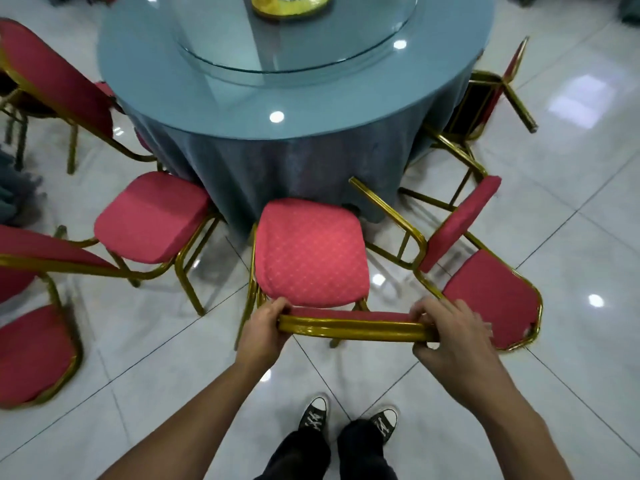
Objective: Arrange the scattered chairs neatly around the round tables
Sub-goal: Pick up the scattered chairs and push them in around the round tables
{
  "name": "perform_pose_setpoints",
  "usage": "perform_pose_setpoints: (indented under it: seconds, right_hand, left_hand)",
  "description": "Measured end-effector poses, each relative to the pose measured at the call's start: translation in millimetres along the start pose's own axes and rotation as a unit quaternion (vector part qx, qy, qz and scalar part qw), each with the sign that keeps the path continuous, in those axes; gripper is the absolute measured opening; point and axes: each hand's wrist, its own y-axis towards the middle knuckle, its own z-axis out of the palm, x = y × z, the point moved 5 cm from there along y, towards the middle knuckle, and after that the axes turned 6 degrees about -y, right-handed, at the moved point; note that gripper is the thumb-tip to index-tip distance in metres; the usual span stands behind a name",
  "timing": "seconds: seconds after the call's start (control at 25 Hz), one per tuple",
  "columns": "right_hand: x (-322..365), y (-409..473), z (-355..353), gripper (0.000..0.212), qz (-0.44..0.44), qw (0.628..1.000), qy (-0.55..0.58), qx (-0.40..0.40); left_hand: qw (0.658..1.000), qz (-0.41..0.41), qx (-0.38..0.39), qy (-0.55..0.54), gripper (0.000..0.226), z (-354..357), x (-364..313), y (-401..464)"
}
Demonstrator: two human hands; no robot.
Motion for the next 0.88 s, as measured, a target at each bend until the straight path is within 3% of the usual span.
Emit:
perform_pose_setpoints:
  seconds: [0.12, 0.24, 0.44, 0.64, 0.76, 0.88]
  right_hand:
    - [64.4, 6.6, 18.2, 0.032, -0.084, 0.995, 0.045, 0.033]
    - [112.1, 12.5, 49.7, 0.027, -0.109, 0.986, 0.111, 0.063]
    - [172.5, 11.4, 117.4, 0.029, -0.179, 0.980, 0.046, 0.076]
    - [167.1, 11.5, 127.4, 0.055, -0.163, 0.983, -0.074, 0.033]
    - [176.3, 15.9, 125.1, 0.057, -0.145, 0.985, -0.087, 0.039]
    - [167.0, 12.8, 112.5, 0.052, -0.115, 0.991, -0.051, 0.046]
  left_hand:
    - [0.996, -0.058, -0.037, -0.052, 0.030, -44.2, 31.8, -26.9]
    - [0.997, -0.054, -0.058, -0.015, 0.045, -84.1, 52.9, -62.9]
    - [0.993, -0.089, -0.077, -0.005, 0.038, -118.8, 90.0, -110.0]
    - [0.993, -0.087, -0.079, 0.007, 0.037, -123.7, 103.2, -103.5]
    - [0.988, -0.127, -0.081, 0.033, 0.031, -128.5, 101.5, -89.2]
    - [0.980, -0.147, -0.030, 0.127, 0.024, -122.4, 79.2, -75.9]
